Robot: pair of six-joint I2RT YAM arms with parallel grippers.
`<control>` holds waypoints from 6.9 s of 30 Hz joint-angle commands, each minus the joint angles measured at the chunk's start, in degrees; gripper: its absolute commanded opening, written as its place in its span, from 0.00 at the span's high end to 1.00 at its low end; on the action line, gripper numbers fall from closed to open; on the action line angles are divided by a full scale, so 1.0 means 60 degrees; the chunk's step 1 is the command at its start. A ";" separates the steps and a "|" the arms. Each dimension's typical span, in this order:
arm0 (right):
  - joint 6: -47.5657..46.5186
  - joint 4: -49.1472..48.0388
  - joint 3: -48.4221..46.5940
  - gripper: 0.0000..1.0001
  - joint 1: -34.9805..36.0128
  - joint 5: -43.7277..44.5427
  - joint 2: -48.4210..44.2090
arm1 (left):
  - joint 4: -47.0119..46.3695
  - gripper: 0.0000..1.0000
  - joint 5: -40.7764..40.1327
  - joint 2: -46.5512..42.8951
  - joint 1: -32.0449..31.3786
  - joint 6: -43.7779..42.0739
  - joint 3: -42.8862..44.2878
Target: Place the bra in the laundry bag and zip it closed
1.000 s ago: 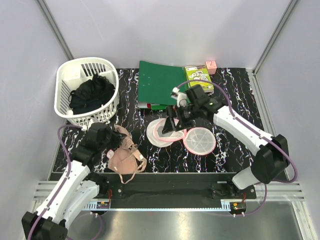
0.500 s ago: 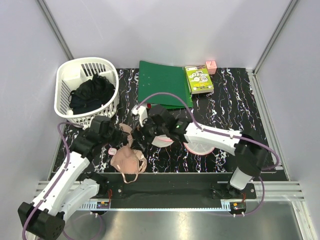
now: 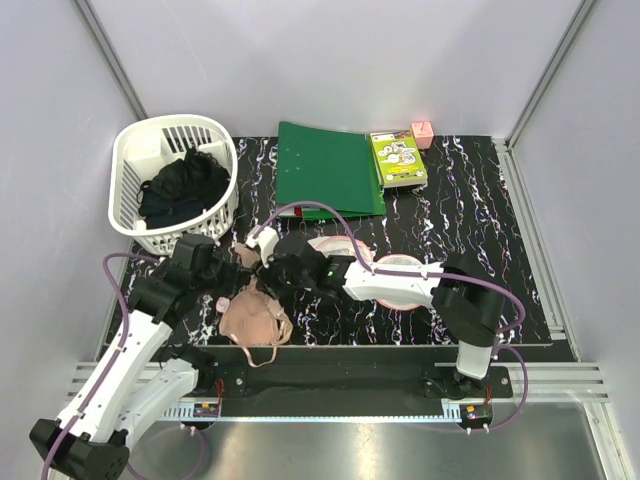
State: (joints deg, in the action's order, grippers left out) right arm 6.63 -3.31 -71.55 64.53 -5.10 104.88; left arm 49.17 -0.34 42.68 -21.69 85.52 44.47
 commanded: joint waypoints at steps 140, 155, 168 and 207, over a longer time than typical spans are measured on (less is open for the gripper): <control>0.1575 0.2295 -0.0188 0.00 -0.0752 -0.5407 0.0622 | 0.3597 1.00 -0.2228 -0.3817 -0.2698 0.4878 -0.2900; 0.1311 0.1110 -0.1097 0.57 -0.0560 -0.1248 0.1679 | 0.2632 1.00 -0.3165 -0.4126 -0.2698 0.5055 -0.2592; 0.0535 0.1826 -0.3059 1.00 -0.1643 0.1524 0.1870 | -0.0135 1.00 -0.4410 -0.2089 -0.2552 0.4311 -0.1670; 0.0520 0.4009 -0.3060 0.07 -0.2889 -0.4290 0.0273 | -0.1282 1.00 -0.1203 -0.0343 0.0364 0.1274 -0.1551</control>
State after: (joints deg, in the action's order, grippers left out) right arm 10.92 22.20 -87.53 47.22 -25.15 104.71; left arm 37.17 -8.95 45.63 -18.90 90.85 37.58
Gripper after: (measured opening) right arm 0.938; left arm 0.023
